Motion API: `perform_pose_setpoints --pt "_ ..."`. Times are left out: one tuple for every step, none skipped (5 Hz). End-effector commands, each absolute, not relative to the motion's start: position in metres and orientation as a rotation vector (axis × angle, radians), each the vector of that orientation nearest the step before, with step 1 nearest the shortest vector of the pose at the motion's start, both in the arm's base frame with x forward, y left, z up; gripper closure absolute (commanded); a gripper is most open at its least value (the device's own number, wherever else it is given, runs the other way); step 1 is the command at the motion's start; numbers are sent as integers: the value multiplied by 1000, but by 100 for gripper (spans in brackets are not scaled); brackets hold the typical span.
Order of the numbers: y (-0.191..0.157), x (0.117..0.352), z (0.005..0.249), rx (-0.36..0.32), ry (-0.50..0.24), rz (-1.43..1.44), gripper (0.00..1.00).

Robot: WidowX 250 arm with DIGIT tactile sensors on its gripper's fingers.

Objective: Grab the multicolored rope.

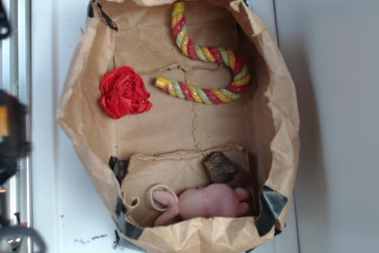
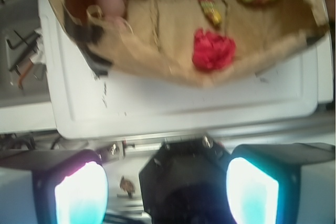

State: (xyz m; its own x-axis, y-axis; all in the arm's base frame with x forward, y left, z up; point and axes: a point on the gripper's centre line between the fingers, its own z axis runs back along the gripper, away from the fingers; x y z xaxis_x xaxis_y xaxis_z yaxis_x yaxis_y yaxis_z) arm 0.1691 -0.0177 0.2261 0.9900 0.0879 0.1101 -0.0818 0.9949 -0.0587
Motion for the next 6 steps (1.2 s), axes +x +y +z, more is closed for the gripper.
perform_pose_setpoints --pt "-3 230 218 -73 -209 43 0" --pt "5 254 196 -86 -199 47 0" --pt "13 273 179 -92 -177 44 0" --pt "20 271 167 -60 -207 70 0" --pt "22 275 167 -42 -245 52 0" --pt "21 279 167 -53 -248 -19 0"
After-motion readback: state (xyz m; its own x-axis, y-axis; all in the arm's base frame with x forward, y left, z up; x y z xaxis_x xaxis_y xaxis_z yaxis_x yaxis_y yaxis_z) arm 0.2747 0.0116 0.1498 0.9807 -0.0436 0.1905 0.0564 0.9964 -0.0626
